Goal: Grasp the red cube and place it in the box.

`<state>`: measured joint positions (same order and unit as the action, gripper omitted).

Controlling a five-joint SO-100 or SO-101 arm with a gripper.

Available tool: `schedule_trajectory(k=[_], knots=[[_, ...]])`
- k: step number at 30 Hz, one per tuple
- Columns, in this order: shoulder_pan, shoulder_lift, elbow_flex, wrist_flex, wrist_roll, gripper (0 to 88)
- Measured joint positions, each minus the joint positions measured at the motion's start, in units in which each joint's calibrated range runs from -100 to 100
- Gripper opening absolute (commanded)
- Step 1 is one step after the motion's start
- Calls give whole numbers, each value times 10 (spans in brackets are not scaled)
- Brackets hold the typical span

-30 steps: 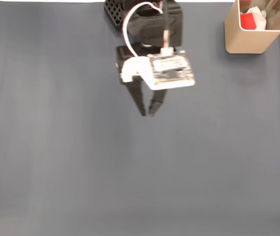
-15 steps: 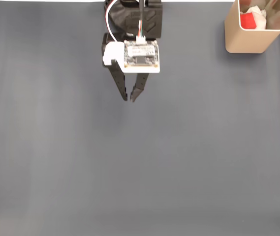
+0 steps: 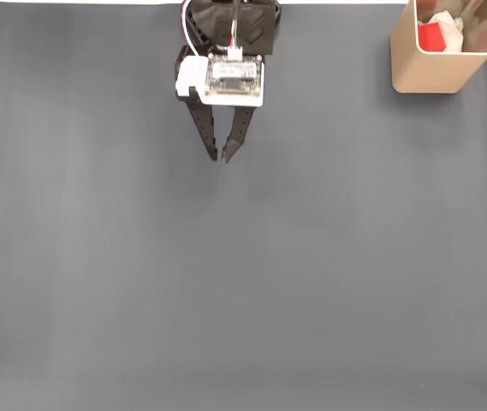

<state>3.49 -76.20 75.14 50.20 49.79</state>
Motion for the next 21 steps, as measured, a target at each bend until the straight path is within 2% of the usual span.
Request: schedule_trajectory(k=[14,21], knots=[[1,-148,171,1,-4,3],[12,-210,229,39,-2,3]])
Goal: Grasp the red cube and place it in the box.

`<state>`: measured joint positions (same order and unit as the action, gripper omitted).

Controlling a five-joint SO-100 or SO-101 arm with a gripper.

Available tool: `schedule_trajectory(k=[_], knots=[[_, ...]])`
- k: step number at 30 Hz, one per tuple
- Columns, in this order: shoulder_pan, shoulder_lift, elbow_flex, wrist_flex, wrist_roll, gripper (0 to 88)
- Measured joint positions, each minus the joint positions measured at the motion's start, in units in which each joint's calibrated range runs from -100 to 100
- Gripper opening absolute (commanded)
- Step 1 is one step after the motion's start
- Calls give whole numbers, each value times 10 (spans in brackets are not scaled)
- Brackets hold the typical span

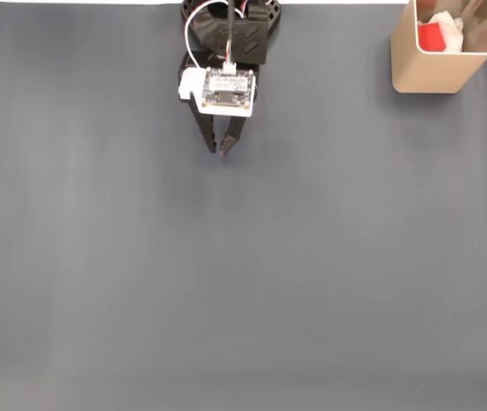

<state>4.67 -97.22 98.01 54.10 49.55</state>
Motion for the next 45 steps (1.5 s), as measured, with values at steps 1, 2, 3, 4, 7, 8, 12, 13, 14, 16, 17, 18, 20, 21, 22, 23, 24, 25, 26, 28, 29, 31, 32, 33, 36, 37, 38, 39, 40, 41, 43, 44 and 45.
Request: schedule_trajectory(k=[1,2,3,4,7,8,12,13,14,16,17,18,20,21,22,23,24,25,26,28,29,31,32,33,36,37,38,39,40,41,43,44,45], knots=[[-1,-9,2,5,1,3],[-1,-15,5,13,2,3],[-1,-17,7,22,2,3],[-1,-19,10,35,2,3],[-2,-20,12,75,2,3],[-2,-20,14,90,2,3],[-4,-21,14,149,2,3],[-5,-21,14,160,2,3],[-7,-21,14,167,6,3],[-12,-21,14,182,4,3],[-14,-21,14,188,4,3],[-16,-24,14,193,3,3],[-21,-28,14,204,0,3],[-22,-28,14,205,-2,3],[-24,-28,14,205,-3,3],[-24,-28,14,205,-3,3],[-24,-28,14,205,-3,6],[-24,-28,14,205,-3,9],[-24,-28,14,205,-3,9],[-24,-28,14,205,-3,9],[-24,-28,14,205,-3,9],[-24,-28,14,205,-3,9],[-24,-28,14,205,-3,9],[-24,-28,14,205,-3,9],[-24,-28,14,205,-3,9],[-24,-28,14,205,-3,9],[-24,-28,14,205,-3,9],[-24,-28,14,205,-3,9],[-24,-28,14,205,-3,9],[-24,-28,14,205,-3,9],[-24,-28,14,205,-3,9],[-24,-28,14,205,-3,9],[-24,-28,14,205,-3,9]])
